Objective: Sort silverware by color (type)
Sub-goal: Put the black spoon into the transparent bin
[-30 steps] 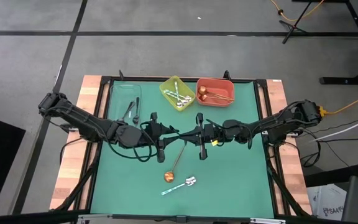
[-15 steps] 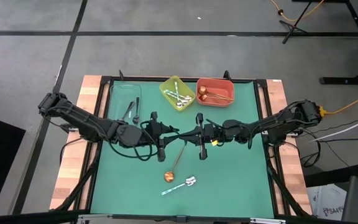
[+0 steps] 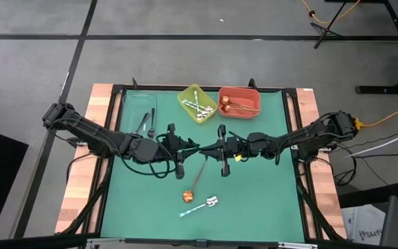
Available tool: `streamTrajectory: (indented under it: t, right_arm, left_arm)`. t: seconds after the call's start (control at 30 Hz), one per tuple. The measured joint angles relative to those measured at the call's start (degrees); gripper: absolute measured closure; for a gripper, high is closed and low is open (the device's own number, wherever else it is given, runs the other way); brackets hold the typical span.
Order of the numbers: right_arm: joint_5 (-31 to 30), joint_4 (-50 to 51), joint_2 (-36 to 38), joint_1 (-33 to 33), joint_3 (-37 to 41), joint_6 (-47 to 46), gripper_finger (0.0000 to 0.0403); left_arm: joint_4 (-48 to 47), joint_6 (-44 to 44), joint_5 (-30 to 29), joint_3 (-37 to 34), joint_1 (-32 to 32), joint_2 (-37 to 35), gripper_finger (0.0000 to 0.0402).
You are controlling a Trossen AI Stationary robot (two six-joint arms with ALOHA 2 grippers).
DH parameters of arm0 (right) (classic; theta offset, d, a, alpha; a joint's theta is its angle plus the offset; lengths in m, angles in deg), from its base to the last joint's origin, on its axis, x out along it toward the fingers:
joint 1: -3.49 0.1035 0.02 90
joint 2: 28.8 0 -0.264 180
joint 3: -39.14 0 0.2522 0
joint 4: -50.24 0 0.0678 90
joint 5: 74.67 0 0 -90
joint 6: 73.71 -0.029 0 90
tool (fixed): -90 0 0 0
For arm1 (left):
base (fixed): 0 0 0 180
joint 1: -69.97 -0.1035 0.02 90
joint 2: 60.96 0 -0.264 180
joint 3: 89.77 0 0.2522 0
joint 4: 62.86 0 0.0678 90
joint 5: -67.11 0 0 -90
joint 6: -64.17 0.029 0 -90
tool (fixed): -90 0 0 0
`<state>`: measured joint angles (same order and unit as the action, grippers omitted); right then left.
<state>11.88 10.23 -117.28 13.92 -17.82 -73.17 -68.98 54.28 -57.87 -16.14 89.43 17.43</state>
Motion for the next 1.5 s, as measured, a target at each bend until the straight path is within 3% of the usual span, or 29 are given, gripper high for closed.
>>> streamTrajectory:
  t: [0.2, 0.73, 1.17, 1.5]
  right_arm:
    - [0.0, 0.0, 0.0, 0.0, 0.0, 0.1, 0.0402]
    - [-0.5, 0.4, 0.0, 0.0, 0.0, 0.0, 0.04]
    - [-1.0, 0.4, 0.0, 0.0, 0.0, 0.0, 0.0312]
    - [-1.0, 0.4, 0.0, 0.0, 0.0, 0.0, 0.0303]
  left_arm:
    - [0.0, 0.0, 0.0, 0.0, 0.0, 0.0, 0.0389]
    - [0.0, 0.0, 0.0, 0.0, 0.0, 0.0, 0.0389]
    - [0.0, 0.0, -0.7, 0.0, 0.0, 0.0, 0.0389]
    - [0.0, 0.0, -2.0, 0.0, 0.0, 0.0, 0.0389]
